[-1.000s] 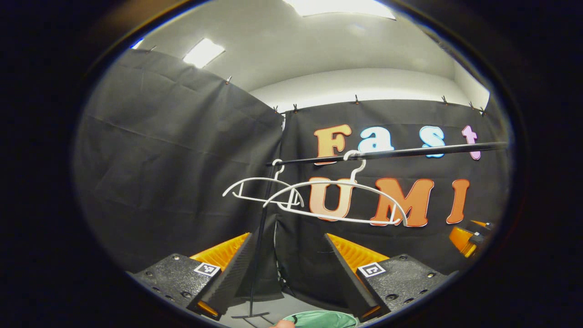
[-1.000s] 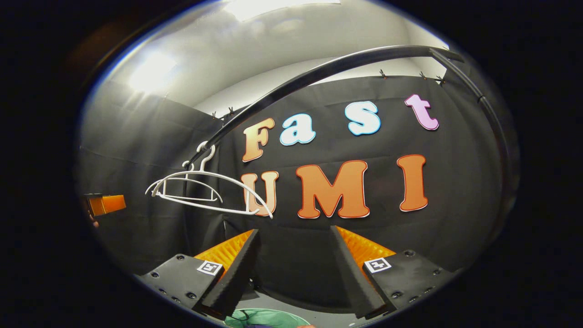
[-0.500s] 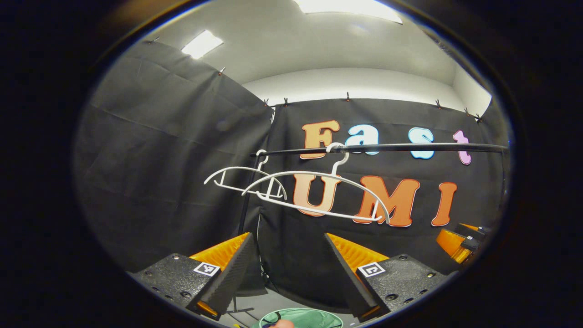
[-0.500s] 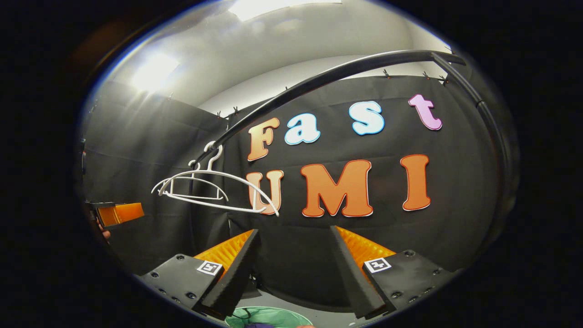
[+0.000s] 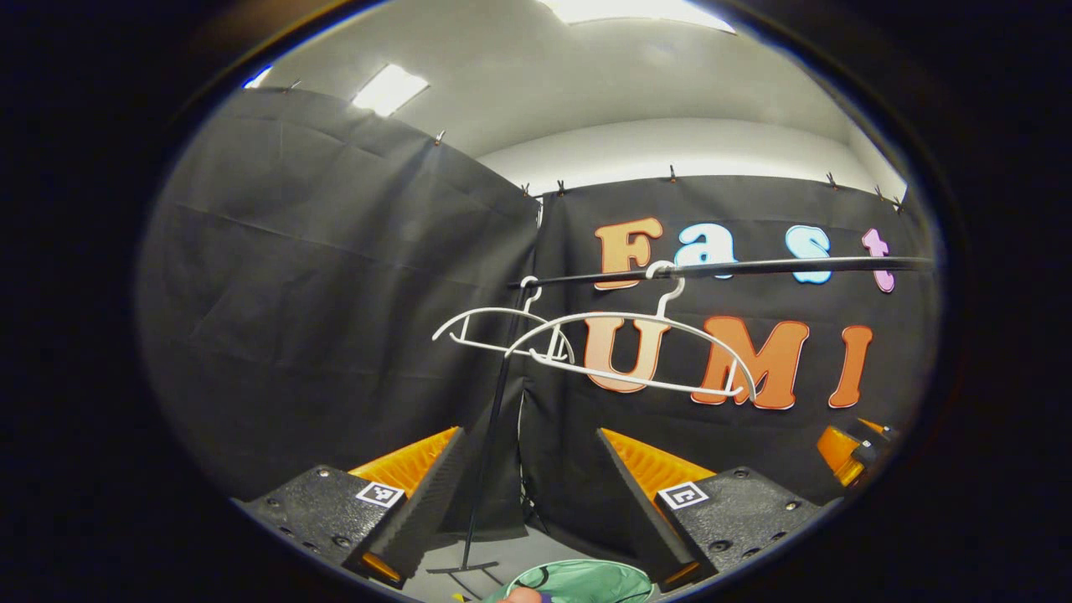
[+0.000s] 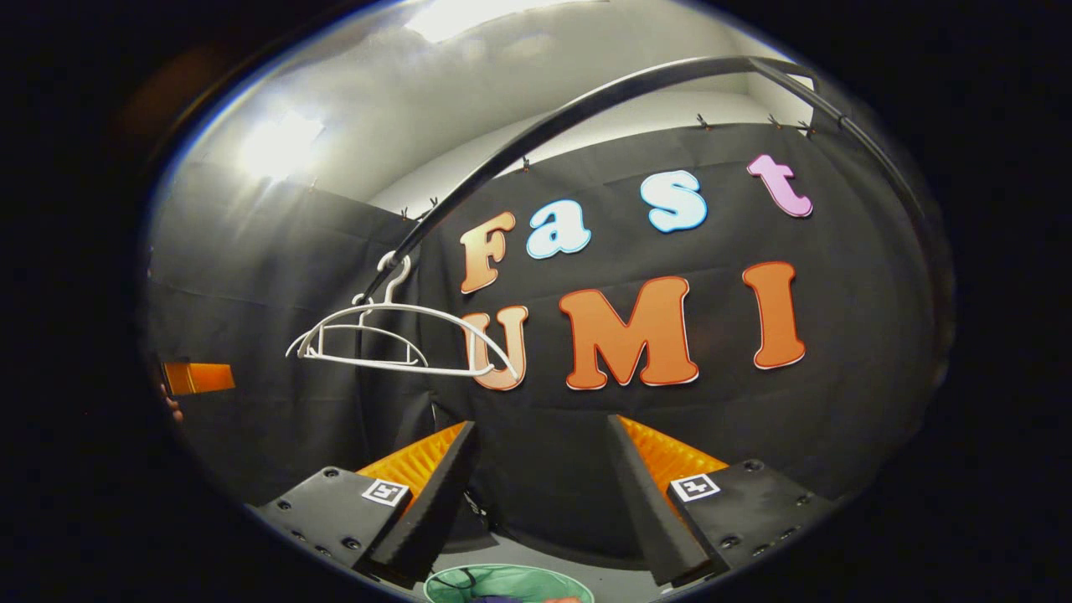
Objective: Grasp the clothes on the hanger with both hands and then place them into the laundry hamper below.
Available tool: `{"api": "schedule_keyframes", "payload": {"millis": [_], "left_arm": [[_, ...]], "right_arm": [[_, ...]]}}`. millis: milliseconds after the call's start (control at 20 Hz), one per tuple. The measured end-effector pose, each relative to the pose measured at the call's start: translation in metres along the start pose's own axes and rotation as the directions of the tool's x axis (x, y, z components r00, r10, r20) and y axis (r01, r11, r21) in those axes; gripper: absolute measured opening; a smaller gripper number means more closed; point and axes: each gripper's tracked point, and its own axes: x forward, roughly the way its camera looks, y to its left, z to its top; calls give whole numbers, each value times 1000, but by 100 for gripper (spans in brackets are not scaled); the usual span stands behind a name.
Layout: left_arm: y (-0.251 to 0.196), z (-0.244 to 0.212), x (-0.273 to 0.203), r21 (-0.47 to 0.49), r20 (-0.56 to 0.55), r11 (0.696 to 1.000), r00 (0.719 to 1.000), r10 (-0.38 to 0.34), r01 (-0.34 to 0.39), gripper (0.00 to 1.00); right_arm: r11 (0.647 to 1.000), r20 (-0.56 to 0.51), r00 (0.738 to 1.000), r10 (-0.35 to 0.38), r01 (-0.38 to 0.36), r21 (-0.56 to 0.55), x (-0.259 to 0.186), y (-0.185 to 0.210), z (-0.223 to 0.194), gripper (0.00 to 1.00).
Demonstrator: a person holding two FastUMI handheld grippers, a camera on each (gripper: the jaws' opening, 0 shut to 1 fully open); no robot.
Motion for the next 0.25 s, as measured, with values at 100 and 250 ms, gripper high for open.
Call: {"api": "schedule_keyframes", "payload": {"millis": [100, 250], "left_arm": [[-8, 1, 3, -11, 3, 1000, 1000, -27, 27, 92], [-19, 3, 5, -22, 10, 997, 997, -70, 71, 92]], "right_arm": [[1000, 2, 1000, -26, 26, -2, -5, -11, 4, 98], [997, 25, 997, -68, 69, -32, -12, -25, 16, 98]]}}
